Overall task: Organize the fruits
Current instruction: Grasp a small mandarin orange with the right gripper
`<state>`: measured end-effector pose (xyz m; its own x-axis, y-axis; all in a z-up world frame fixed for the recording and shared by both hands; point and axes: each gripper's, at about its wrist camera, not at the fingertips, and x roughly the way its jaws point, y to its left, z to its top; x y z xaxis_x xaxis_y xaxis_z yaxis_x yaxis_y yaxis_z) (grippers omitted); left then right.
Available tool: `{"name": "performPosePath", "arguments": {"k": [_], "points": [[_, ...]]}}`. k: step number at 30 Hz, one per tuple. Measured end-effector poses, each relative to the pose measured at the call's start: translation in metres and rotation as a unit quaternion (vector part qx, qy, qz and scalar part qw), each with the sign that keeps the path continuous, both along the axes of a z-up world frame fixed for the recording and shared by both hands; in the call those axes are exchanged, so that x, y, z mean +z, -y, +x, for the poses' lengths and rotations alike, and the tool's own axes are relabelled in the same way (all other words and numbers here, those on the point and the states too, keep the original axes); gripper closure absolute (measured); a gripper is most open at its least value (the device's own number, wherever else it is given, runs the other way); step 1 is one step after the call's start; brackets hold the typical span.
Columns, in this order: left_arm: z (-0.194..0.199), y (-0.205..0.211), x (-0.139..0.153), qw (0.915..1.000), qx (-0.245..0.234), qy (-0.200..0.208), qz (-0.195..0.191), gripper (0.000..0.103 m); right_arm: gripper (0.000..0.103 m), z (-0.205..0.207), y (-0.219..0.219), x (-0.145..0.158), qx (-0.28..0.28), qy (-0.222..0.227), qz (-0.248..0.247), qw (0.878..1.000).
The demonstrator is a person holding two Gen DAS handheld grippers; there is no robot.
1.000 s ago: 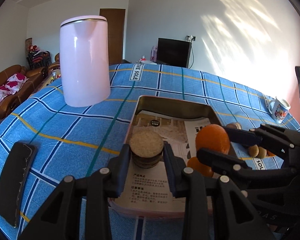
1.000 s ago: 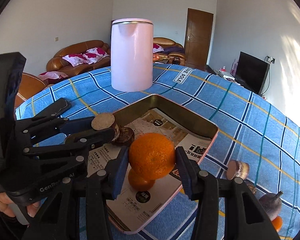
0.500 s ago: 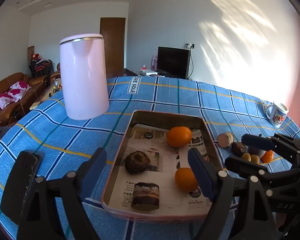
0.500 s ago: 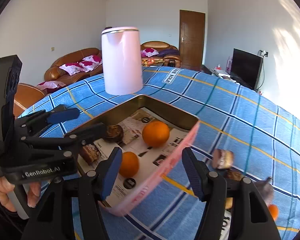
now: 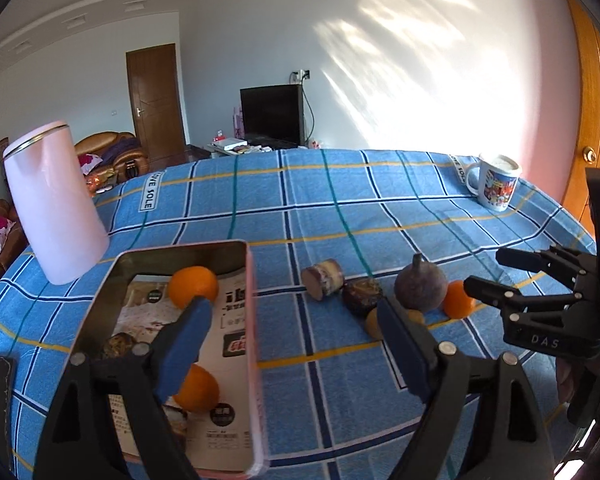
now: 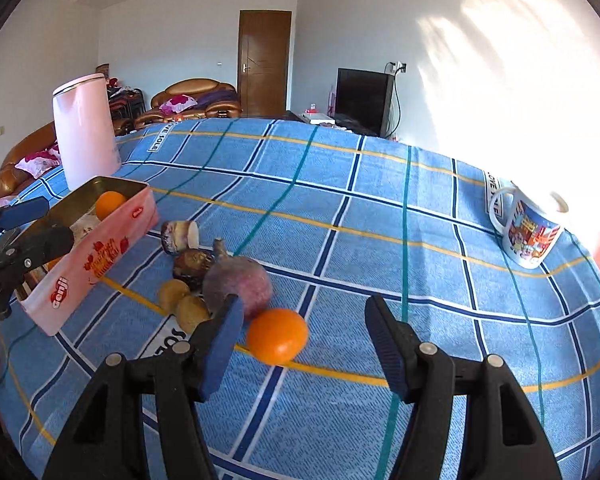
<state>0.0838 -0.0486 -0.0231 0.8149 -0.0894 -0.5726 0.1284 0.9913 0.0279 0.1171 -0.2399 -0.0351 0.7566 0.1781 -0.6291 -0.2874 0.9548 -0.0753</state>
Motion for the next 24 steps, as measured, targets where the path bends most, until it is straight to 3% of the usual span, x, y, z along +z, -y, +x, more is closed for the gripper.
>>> {"name": "performPosePath", "arguments": {"k": [8, 12, 15, 22, 24], "points": [[0.019, 0.035, -0.018, 0.9982, -0.041, -0.040, 0.017, 0.019, 0.039, 0.015, 0.006, -0.019, 0.007, -0.056, 0.038, 0.998], [0.028, 0.040, -0.030, 0.9955, -0.058, -0.073, 0.013, 0.038, 0.048, 0.018, -0.003, -0.026, 0.038, -0.088, 0.054, 0.994], [0.031, 0.044, -0.036, 0.9940, -0.066, -0.086, 0.015, 0.042, 0.062, 0.016, -0.009, -0.027, 0.050, -0.092, 0.054, 0.993], [0.036, 0.051, -0.039, 0.9921, -0.078, -0.096, 0.021, 0.044, 0.062, 0.016, -0.007, -0.028, 0.049, -0.094, 0.060, 0.993], [0.038, 0.047, -0.039, 0.9909, -0.087, -0.103, 0.004, 0.054, 0.062, 0.017, -0.006, -0.028, 0.049, -0.094, 0.061, 0.992]]}}
